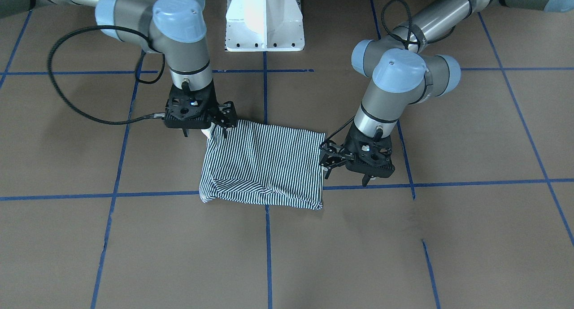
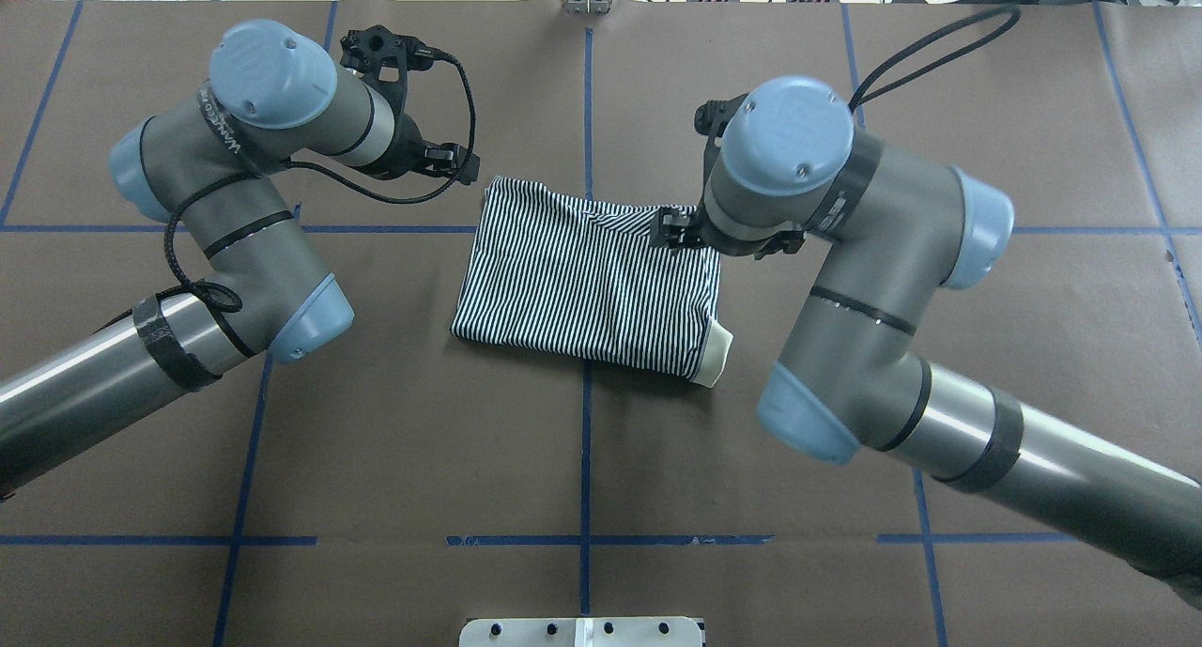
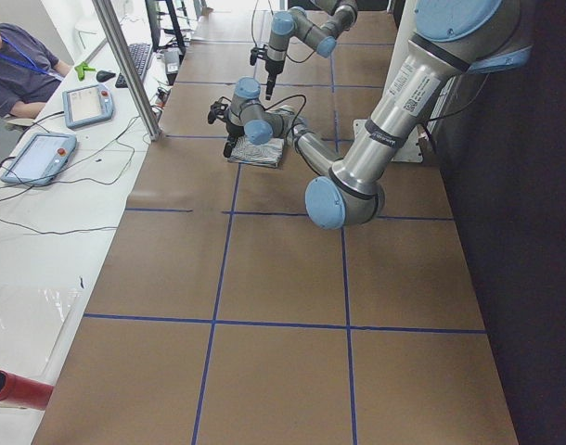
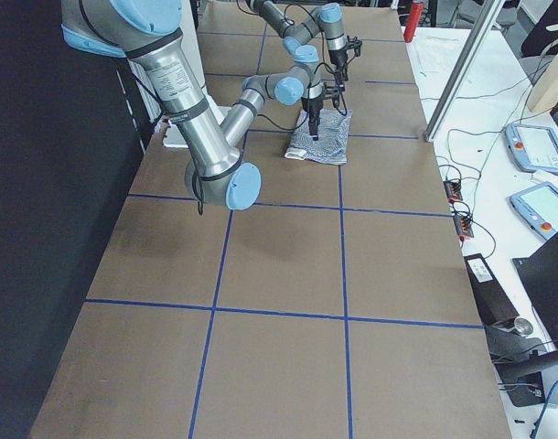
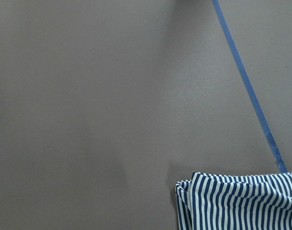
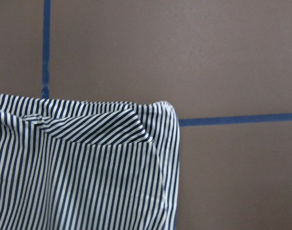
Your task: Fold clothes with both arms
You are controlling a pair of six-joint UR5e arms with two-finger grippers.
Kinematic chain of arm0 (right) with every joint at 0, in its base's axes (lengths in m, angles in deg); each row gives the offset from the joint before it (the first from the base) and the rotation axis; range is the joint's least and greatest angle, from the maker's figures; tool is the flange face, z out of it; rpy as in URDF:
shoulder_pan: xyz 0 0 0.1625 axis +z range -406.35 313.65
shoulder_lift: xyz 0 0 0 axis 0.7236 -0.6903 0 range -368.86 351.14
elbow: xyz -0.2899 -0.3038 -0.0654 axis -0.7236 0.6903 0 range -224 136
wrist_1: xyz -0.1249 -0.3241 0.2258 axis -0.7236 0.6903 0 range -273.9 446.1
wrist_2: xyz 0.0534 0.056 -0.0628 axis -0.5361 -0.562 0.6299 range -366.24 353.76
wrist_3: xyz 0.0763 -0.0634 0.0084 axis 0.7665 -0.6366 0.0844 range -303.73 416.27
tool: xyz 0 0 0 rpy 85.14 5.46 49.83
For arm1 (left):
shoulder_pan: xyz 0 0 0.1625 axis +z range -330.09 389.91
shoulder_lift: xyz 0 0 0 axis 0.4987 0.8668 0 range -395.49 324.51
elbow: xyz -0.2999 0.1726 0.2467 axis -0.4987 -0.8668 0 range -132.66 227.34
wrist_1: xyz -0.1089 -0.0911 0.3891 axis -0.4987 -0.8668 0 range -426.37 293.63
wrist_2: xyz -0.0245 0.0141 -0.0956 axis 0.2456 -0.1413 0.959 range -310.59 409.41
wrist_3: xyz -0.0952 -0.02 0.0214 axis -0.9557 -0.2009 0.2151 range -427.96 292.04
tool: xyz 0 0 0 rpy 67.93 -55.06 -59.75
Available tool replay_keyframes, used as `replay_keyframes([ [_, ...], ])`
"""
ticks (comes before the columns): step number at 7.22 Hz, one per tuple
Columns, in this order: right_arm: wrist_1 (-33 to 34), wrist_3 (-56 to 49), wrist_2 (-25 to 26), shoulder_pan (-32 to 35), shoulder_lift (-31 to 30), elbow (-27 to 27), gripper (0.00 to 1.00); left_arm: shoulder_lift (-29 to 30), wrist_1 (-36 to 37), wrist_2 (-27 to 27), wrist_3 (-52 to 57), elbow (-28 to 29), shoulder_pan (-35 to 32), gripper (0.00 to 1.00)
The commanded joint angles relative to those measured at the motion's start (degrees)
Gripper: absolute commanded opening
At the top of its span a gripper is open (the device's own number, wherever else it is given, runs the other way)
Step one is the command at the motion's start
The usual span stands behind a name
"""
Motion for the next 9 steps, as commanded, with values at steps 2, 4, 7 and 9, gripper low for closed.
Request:
replay_keyframes([
  [2, 1.3, -26.2, -12.2, 15.2, -6.6, -0.2, 1.00, -6.3, 2.8, 2.1, 8.4, -9.0, -2.4, 1.00],
  [4, 1.3, -41.5, -18.7, 24.6, -14.2, -0.2, 1.00, -12.4, 8.1, 4.5, 22.4, -15.3, -8.2, 1.00],
  [7, 0.1, -55.8, -23.1, 35.7, -28.7, -0.2, 1.00, -21.5, 10.5, 15.5, 35.3, -18.0, -20.9, 1.00],
  [9, -0.9, -57.3, -23.6, 43.0, -37.0, 0.4, 1.00, -29.6, 11.2, 19.6, 36.2, -16.3, -29.6, 1.00],
])
